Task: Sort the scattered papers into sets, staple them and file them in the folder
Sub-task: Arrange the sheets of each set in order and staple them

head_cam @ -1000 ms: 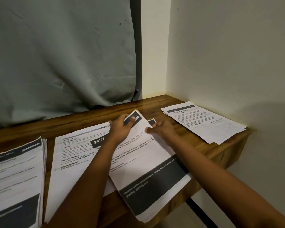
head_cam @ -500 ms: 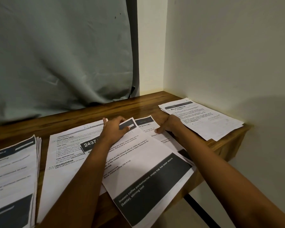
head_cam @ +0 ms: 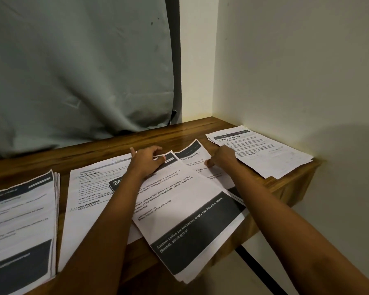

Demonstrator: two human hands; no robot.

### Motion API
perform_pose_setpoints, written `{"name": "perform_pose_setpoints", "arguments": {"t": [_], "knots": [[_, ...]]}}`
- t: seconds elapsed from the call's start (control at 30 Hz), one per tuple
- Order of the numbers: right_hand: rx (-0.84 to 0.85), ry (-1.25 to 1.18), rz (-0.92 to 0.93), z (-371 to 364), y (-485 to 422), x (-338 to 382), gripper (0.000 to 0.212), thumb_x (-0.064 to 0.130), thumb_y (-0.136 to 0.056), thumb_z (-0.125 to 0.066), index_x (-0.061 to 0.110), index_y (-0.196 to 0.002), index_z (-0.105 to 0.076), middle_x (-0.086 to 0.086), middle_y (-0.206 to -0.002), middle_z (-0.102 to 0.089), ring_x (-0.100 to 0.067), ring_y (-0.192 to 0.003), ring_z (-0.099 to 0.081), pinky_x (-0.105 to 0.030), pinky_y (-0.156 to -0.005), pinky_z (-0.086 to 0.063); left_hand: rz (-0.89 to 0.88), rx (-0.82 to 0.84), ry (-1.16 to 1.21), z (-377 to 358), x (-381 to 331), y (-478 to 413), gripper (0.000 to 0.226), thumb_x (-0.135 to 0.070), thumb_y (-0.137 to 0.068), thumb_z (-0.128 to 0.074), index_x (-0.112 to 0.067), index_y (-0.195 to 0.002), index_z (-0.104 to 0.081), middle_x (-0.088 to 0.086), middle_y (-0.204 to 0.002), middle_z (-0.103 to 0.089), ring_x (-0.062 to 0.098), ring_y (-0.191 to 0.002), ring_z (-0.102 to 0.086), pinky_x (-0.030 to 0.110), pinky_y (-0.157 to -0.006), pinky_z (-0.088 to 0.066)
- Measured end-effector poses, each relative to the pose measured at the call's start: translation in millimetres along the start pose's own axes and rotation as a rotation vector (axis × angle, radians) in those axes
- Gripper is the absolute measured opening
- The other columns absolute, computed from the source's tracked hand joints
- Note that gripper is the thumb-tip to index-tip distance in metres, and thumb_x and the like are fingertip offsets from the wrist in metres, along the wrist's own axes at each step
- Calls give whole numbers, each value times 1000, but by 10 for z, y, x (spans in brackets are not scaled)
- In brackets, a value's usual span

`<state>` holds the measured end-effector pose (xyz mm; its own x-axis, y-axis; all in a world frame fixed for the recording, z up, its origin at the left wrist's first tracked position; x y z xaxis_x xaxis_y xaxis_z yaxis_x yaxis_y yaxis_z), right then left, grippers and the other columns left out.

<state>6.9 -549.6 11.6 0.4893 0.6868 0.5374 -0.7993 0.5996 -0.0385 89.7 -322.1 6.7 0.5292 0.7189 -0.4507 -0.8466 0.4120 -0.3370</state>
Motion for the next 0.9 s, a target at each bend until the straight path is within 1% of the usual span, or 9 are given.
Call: {"name": "perform_pose_setpoints", "arguments": {"t": [0.17, 0.27, 0.4, 0.53, 0.6, 0.67, 0.77, 0.83, 0.9], "knots": [[-48, -140, 39, 101, 86, -114, 50, 30, -85, -71, -7, -115, -57, -18, -118, -61, -30, -110, -57, -27, -78, -36, 93, 189, -70, 91, 25, 126, 71, -59, -84, -60, -23, -142, -40, 7, -145, -47, 31, -139, -34, 53, -116, 6], [-68, -233, 87, 143, 122, -154, 35, 25, -87, -67, -7, -103, -66, -19, -106, -66, -29, -98, -59, -28, -76, -36, 104, 232, -67, 26, 115, 267, 71, -61, -81, -62, -23, -138, -43, 6, -141, -50, 31, -134, -41, 57, -117, 0], [-152, -433, 143, 269, 192, -183, 21, 18, -88, -64, -2, -85, -70, -17, -88, -66, -31, -88, -60, -35, -82, -44, 106, 142, 61, 10, 138, 326, 72, -51, -77, -72, -22, -137, -45, 7, -139, -53, 30, -129, -46, 57, -116, -9], [-307, -548, 119, 451, 191, -217, 24, 17, -92, -60, 1, -107, -70, -15, -104, -68, -25, -84, -56, -29, -72, -42, 127, -6, 138, 20, 107, 371, 60, -39, -75, -79, -23, -125, -51, 4, -129, -60, 29, -121, -53, 56, -113, -23], [-402, -587, 129, 556, 174, -247, 23, 16, -93, -58, 2, -107, -70, -15, -107, -69, -22, -80, -54, -27, -70, -41, 152, -72, 197, 20, 84, 423, 50, -33, -78, -78, -22, -121, -55, 6, -124, -62, 30, -116, -55, 52, -106, -38], [-483, -663, 140, 654, 169, -272, 23, 14, -94, -55, 0, -106, -70, -15, -106, -69, -21, -78, -56, -27, -69, -43, 172, -119, 222, 5, 44, 479, 47, -26, -81, -75, -16, -124, -58, 9, -125, -62, 29, -111, -59, 44, -96, -49], [-594, -772, 151, 794, 199, -275, 22, 15, -96, -53, -1, -99, -68, -11, -97, -67, -19, -76, -56, -29, -69, -47, 173, -176, 207, 10, -23, 532, 43, -23, -87, -70, -11, -127, -60, 10, -124, -64, 28, -107, -62, 39, -92, -49], [-657, -843, 156, 873, 214, -256, 21, 16, -97, -52, 1, -94, -67, -7, -89, -64, -18, -74, -56, -29, -69, -50, 161, -229, 216, 33, -53, 535, 31, -22, -90, -65, -11, -120, -65, 10, -119, -66, 25, -103, -61, 32, -87, -47], [-714, -914, 163, 936, 220, -237, 21, 17, -97, -51, 3, -93, -66, -5, -88, -64, -16, -75, -58, -22, -67, -49, 149, -291, 285, 73, -79, 546, 19, -19, -94, -59, -9, -109, -67, 11, -110, -67, 20, -93, -58, 22, -75, -44]]}}
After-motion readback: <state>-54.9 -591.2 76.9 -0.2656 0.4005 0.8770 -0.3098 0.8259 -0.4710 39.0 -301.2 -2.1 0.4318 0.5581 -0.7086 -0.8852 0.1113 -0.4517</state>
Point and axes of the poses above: each hand's wrist, its own y-axis away from the middle knuckle, its own z-axis out of the back of the hand, x = y × z, the point moved 1 cm from there along -y, towards the middle knuckle
